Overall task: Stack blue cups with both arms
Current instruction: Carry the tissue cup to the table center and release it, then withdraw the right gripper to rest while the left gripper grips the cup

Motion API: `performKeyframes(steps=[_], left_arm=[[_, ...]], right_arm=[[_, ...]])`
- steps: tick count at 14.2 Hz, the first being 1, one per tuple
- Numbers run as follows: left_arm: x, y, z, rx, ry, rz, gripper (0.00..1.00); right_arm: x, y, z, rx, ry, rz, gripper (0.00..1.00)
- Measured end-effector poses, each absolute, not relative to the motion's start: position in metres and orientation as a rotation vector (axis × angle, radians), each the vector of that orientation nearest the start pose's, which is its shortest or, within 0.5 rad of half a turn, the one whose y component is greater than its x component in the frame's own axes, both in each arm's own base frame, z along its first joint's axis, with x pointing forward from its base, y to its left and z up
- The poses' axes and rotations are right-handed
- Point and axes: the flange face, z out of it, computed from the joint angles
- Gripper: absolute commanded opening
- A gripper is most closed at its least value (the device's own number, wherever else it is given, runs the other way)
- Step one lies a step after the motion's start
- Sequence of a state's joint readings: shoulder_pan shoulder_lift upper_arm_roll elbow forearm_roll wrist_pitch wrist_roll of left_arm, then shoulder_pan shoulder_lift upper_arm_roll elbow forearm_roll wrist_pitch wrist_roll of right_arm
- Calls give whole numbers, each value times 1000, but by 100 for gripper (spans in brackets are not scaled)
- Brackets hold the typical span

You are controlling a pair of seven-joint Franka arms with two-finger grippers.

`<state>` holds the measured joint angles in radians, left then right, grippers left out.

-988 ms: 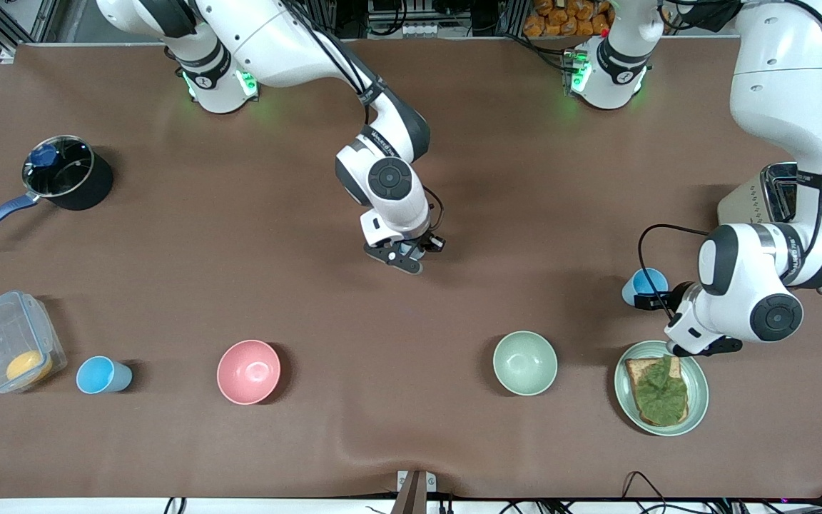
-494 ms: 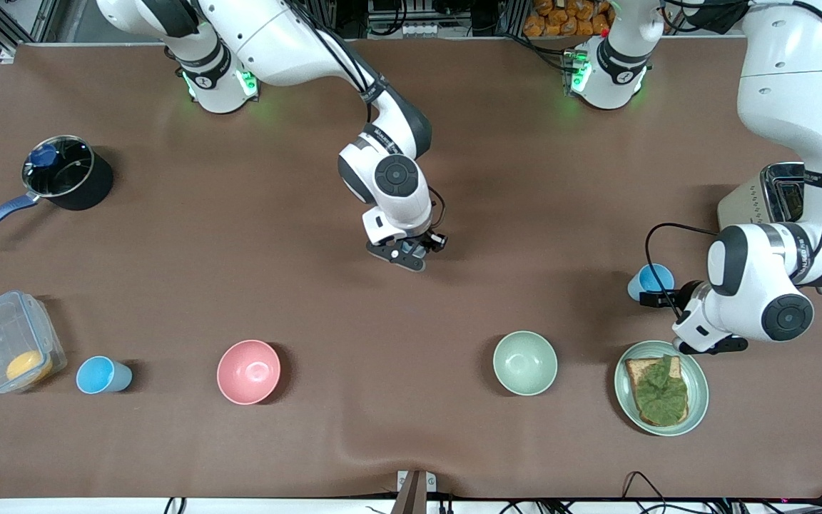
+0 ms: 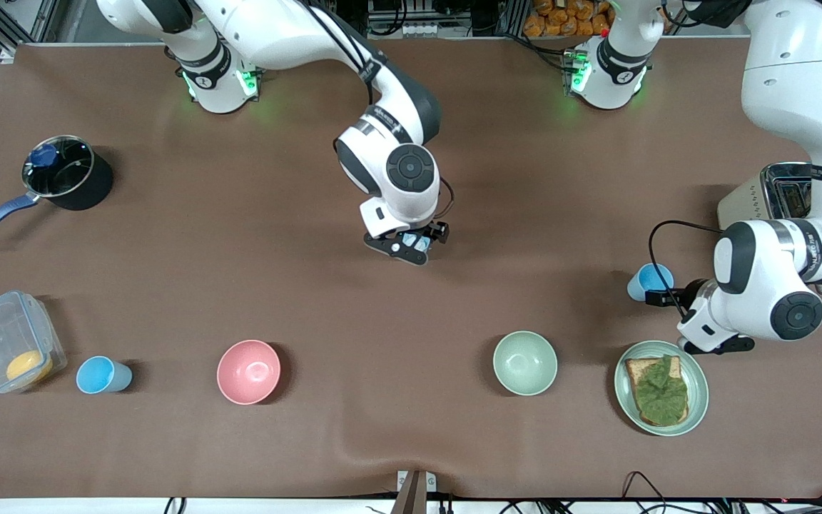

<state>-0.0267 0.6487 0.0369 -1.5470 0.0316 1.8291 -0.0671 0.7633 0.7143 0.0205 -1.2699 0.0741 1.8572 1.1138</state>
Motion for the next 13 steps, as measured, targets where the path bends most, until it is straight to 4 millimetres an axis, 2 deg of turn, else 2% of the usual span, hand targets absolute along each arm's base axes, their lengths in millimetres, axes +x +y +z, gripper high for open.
performKeyframes(steps=[1, 2, 5, 7, 10, 13], left_arm=[[655, 9, 240, -3022, -97, 584, 100], [652, 11, 235, -3020, -102, 600, 100], [646, 18, 220, -3029, -114, 566, 100], [644, 18, 216, -3050, -114, 478, 100], [636, 19, 220, -3054, -116, 465, 100], [632, 20, 222, -3051, -119, 485, 100]], right_arm=[[525, 501, 341, -3151, 527, 238, 100], [540, 477, 362, -3161, 473, 252, 100], [587, 376, 421, -3178, 344, 332, 100], [613, 309, 445, -3164, 265, 361, 100], [643, 210, 461, -3131, 119, 378, 100], [663, 101, 454, -3086, -20, 394, 100]])
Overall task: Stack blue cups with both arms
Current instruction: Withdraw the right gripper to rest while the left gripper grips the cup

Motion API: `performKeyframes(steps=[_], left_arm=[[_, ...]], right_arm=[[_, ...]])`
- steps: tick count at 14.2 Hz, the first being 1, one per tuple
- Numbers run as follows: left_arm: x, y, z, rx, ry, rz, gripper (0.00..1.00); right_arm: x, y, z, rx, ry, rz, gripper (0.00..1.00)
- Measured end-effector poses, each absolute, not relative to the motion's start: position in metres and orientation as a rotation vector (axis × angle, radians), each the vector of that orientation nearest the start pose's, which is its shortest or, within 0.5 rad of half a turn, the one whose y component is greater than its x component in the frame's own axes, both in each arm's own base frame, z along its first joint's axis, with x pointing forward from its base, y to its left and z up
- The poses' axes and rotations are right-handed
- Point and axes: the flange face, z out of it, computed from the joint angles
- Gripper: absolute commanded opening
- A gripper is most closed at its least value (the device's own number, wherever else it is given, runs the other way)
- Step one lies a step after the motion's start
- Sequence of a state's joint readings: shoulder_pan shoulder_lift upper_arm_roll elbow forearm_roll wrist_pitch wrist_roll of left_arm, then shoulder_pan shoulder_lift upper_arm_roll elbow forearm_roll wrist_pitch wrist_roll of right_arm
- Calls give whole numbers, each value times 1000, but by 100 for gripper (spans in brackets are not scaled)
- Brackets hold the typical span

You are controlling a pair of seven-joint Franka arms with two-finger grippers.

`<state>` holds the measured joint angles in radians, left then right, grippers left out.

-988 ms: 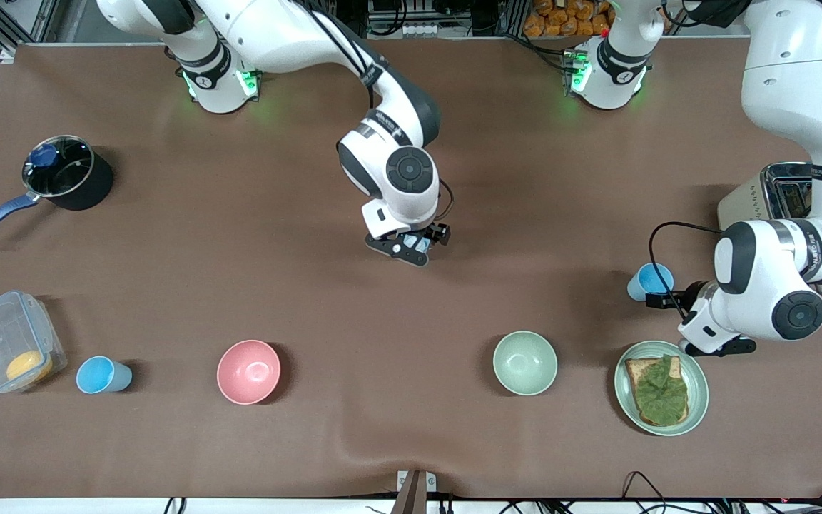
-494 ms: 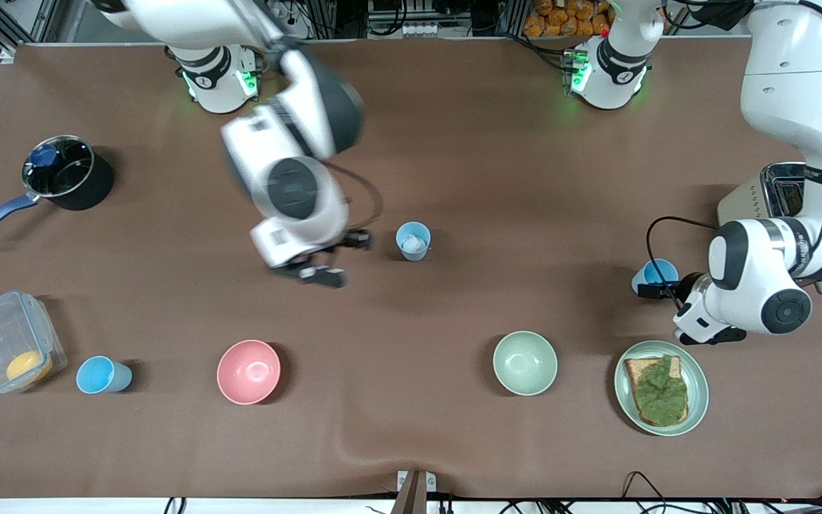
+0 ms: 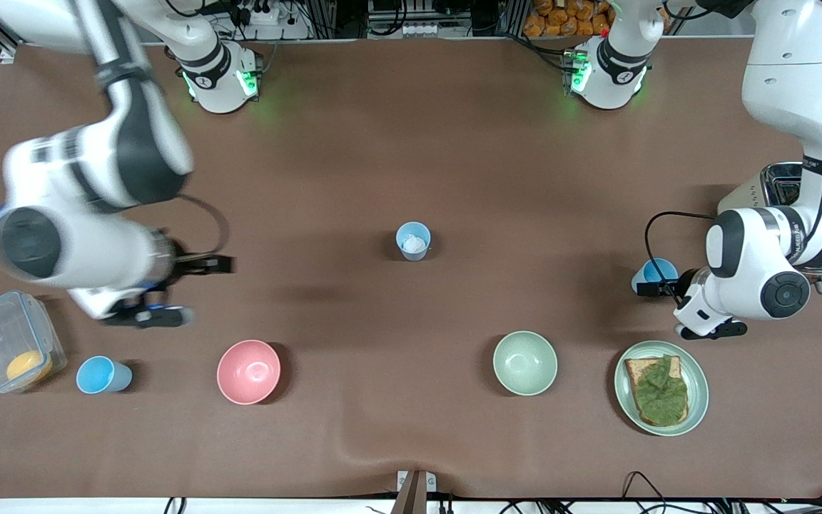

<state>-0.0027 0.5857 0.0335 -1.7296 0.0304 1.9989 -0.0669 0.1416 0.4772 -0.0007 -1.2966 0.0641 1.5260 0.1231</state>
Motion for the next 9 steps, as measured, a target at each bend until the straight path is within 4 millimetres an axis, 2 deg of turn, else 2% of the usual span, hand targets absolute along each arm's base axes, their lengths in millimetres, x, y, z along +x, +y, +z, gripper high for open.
performKeyframes(steps=[2, 3, 4, 5, 7, 9], left_arm=[[627, 20, 234, -3042, -122, 533, 100], [626, 20, 243, -3040, -123, 544, 100], [625, 20, 252, -3040, -123, 545, 100], [624, 20, 260, -3041, -123, 543, 100], [623, 21, 264, -3041, -125, 544, 100], [620, 24, 258, -3038, -135, 563, 100]], right_arm=[[668, 41, 433, -3070, -50, 397, 100], [668, 21, 418, -3069, -55, 384, 100], [666, 13, 403, -3078, -61, 360, 100], [661, 13, 389, -3095, -70, 309, 100], [639, 22, 371, -3122, -105, 178, 100], [609, 27, 376, -3136, -133, 114, 100]])
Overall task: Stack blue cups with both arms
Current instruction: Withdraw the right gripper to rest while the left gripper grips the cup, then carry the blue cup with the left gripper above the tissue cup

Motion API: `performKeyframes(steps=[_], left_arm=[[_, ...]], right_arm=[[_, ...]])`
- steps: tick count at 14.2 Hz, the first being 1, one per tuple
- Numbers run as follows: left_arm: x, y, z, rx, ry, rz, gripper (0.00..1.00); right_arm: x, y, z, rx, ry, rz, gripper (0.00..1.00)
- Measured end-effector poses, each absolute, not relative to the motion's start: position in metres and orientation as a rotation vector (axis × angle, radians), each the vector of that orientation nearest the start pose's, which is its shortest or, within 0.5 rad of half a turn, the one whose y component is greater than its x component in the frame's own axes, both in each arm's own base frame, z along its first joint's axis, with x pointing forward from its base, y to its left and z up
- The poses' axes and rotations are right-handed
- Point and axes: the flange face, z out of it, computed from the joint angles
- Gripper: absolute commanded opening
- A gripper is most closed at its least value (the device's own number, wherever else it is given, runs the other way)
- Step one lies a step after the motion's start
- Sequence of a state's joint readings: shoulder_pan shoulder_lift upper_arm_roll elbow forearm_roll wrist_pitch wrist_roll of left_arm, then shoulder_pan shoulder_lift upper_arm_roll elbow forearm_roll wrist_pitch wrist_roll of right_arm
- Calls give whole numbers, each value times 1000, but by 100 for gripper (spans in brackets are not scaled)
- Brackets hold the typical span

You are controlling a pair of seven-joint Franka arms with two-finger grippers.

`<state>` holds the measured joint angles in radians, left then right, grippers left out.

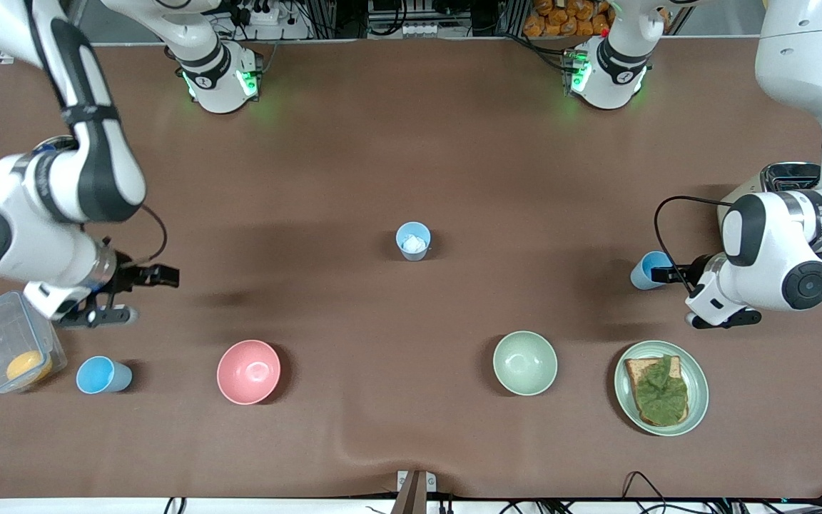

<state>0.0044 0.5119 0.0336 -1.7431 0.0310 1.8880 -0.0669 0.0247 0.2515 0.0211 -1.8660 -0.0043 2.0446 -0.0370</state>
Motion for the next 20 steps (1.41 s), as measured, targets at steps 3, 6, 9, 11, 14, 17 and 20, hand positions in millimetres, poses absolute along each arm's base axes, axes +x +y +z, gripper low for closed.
performKeyframes(steps=[3, 6, 9, 11, 14, 17, 20], left_arm=[[614, 40, 241, -3041, -151, 578, 100], [610, 53, 213, -3061, -144, 518, 100], [611, 47, 203, -3073, -127, 462, 47], [613, 41, 206, -3075, -112, 451, 9], [615, 26, 212, -3084, -78, 436, 0], [616, 13, 215, -3089, -61, 429, 0], [614, 9, 213, -3089, -61, 436, 0]], right_arm=[[575, 24, 428, -3162, -153, 154, 100], [555, 20, 489, -3172, -139, 218, 100], [562, 18, 539, -3178, -127, 130, 100], [571, 18, 565, -3181, -125, 40, 100], [591, 11, 578, -3189, -104, -23, 100], [600, 11, 575, -3191, -103, -22, 100], [594, 11, 583, -3190, -96, 11, 100]])
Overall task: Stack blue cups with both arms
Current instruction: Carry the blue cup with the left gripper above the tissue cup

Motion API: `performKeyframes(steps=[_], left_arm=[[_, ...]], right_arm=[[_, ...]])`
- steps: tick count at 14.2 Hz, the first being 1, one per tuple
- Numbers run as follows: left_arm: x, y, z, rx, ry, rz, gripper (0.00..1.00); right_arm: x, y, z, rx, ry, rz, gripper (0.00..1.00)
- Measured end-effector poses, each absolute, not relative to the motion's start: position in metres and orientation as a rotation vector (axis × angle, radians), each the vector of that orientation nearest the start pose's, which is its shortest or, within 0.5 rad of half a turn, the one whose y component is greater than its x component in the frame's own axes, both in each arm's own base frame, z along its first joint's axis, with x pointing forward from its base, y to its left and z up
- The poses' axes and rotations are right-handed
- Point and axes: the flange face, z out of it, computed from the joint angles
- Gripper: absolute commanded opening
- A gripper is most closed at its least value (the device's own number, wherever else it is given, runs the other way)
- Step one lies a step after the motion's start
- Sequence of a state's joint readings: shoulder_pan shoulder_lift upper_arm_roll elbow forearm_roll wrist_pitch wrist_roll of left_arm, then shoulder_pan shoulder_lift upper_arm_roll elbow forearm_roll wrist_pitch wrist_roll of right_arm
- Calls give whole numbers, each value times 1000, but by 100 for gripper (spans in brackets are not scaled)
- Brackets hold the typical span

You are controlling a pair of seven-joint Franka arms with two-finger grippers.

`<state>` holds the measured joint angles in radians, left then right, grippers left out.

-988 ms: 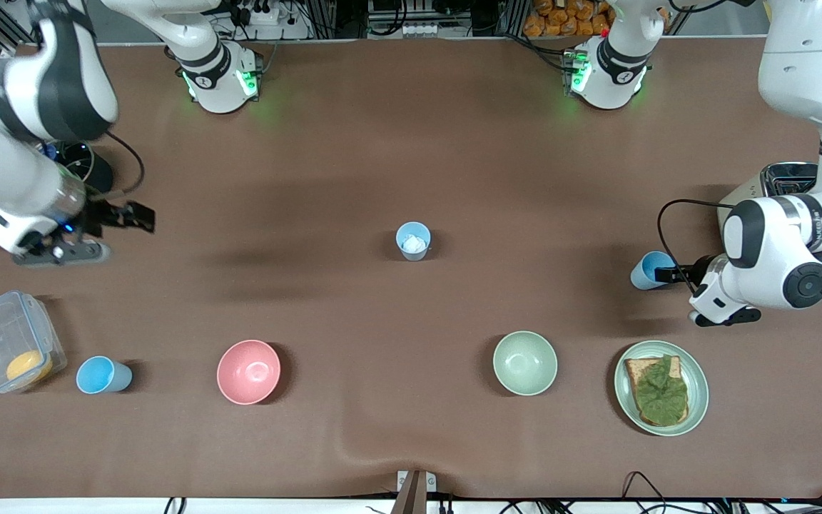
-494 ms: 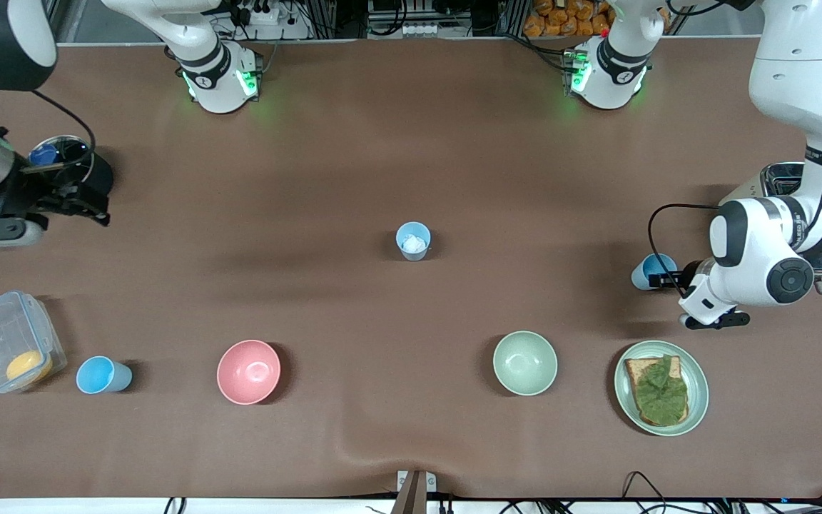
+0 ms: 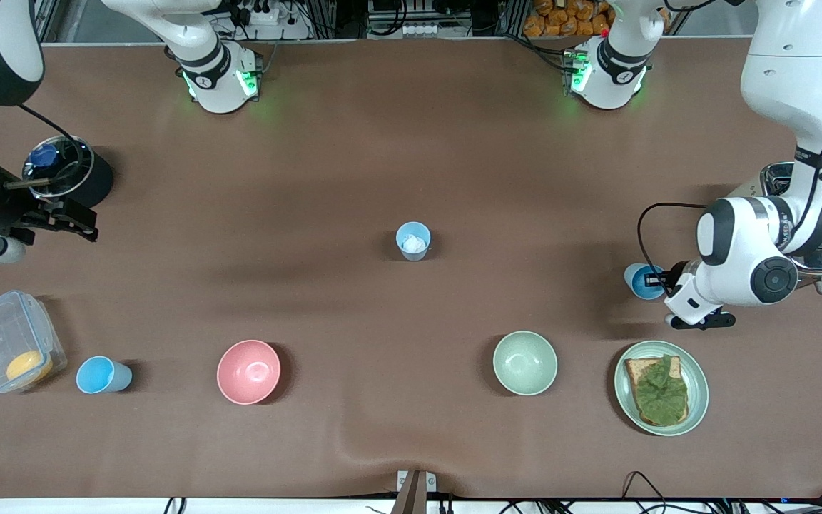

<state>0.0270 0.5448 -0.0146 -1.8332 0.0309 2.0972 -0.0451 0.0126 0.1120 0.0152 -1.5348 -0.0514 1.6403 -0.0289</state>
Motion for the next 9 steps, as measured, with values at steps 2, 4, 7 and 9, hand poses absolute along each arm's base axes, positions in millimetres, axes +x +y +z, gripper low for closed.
performKeyframes(steps=[2, 4, 7, 9], left_arm=[[617, 2, 220, -3097, -52, 415, 0], [620, -19, 245, -3106, -70, 394, 0], [616, -93, 309, -3108, -173, 399, 0], [601, -166, 343, -3108, -284, 380, 0]], right_arm=[[589, 11, 590, -3185, -95, -5, 100], [589, 11, 589, -3177, -85, -63, 100], [588, 10, 581, -3163, -77, -84, 100], [584, 9, 580, -3162, -75, -79, 100]])
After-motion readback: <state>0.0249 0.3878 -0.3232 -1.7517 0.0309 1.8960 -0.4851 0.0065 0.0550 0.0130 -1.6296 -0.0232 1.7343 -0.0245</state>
